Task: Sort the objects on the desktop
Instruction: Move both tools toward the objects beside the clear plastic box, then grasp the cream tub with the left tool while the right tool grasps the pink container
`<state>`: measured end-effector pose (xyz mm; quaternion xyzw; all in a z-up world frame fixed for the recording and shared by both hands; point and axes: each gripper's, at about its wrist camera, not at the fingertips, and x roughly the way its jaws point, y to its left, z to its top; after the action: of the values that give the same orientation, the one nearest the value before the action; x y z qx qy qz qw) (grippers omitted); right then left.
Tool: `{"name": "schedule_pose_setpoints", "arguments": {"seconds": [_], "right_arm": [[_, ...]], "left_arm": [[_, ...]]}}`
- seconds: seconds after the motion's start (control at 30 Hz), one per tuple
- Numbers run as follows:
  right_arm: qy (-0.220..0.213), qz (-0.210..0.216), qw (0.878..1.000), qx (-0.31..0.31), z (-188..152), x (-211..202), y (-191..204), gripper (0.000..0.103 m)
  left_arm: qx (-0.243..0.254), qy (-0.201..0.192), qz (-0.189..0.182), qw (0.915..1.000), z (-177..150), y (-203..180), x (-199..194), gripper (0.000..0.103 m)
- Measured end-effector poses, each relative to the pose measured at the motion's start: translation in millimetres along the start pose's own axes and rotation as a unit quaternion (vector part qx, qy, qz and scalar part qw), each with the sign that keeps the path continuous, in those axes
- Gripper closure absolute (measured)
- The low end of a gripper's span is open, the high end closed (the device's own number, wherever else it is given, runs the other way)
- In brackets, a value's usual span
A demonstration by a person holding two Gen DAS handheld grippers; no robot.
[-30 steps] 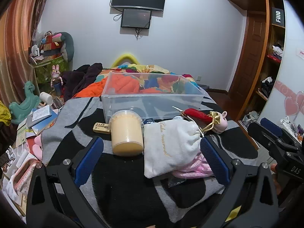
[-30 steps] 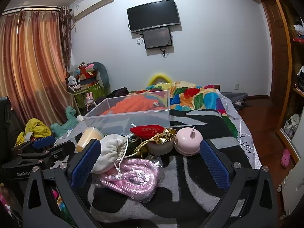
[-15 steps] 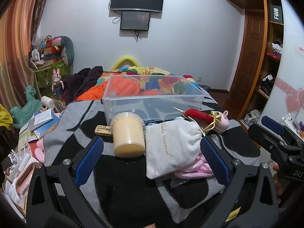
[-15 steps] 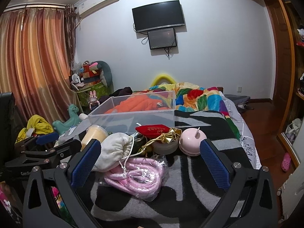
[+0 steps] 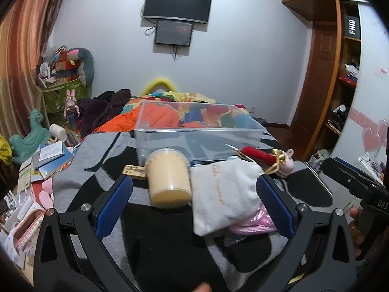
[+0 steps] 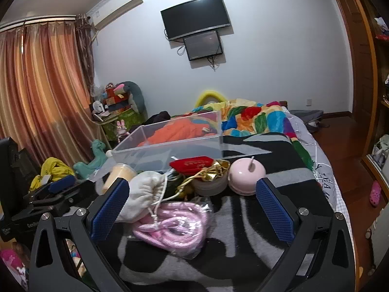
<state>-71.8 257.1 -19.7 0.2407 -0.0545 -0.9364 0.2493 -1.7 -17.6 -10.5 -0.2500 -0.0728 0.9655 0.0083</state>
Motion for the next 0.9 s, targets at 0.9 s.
{"name": "schedule_pose_setpoints", "arguments": {"seconds": [0.9], "right_arm": [[0.133,-0.059,0.989,-0.031,1.0,90.9,-67.4,0.006]], "left_arm": [[-0.03,0.146,-0.001,0.9887,21.3,41.2,104.1,0.0]]}}
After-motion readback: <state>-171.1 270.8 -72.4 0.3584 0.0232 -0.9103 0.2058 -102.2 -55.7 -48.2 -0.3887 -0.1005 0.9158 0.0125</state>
